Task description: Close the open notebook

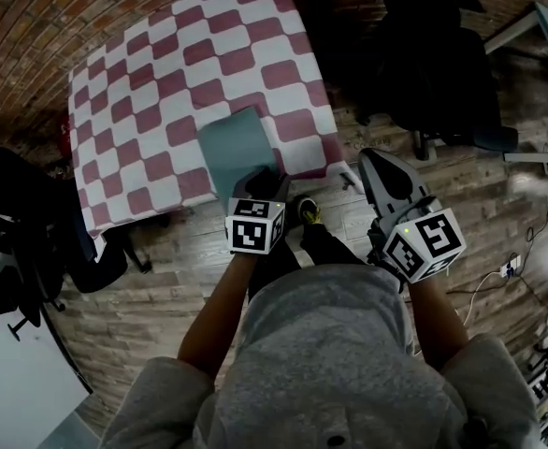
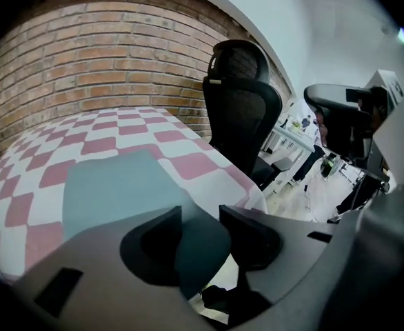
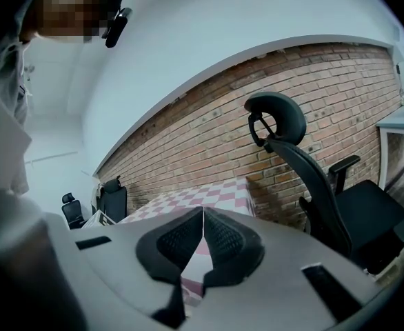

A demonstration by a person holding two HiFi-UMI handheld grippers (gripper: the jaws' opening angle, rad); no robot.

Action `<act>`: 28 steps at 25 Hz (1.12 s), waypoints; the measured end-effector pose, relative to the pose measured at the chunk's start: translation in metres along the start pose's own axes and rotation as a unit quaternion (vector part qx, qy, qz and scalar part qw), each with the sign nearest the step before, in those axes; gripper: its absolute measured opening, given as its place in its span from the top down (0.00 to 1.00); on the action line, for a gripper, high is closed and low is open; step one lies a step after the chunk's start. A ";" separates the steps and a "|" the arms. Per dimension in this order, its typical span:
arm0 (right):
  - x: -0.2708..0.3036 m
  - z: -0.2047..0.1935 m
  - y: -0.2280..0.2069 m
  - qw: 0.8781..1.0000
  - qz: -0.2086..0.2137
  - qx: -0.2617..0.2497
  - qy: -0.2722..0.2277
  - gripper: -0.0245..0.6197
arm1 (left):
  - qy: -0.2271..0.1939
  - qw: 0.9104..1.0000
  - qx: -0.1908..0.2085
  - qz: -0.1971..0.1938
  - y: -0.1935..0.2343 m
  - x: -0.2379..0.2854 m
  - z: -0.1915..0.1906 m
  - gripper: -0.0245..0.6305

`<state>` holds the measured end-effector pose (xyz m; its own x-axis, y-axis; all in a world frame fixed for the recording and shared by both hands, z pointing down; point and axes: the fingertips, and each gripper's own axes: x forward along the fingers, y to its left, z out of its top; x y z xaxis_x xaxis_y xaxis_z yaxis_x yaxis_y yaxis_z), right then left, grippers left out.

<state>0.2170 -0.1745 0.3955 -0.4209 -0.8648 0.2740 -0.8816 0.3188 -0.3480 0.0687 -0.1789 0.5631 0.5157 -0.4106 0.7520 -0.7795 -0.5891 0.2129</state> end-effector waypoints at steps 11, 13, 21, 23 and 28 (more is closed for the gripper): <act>-0.016 0.003 0.010 1.000 0.006 -0.010 -0.014 0.92 | -0.005 0.996 -0.015 -0.089 -0.043 -0.009 -0.013 0.59; -0.019 0.006 0.015 1.000 0.008 -0.016 -0.017 0.92 | -0.018 0.994 -0.020 -0.102 -0.046 -0.019 -0.012 0.63; -0.028 0.009 0.039 0.999 0.006 -0.029 -0.025 0.92 | -0.160 0.986 -0.014 -0.039 -0.016 -0.100 0.023 0.94; -0.030 0.010 0.049 0.999 0.005 -0.036 -0.025 0.92 | -0.187 0.982 -0.010 -0.011 -0.007 -0.126 0.029 0.94; -0.039 0.012 0.079 0.999 0.005 -0.047 -0.025 0.92 | -0.233 0.972 -0.004 0.035 0.006 -0.190 0.031 0.95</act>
<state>0.1664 -0.1204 0.3466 -0.4197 -0.8795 0.2244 -0.8950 0.3598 -0.2637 -0.0229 -0.1263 0.4023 0.5652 -0.7205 0.4017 -0.8199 -0.5444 0.1772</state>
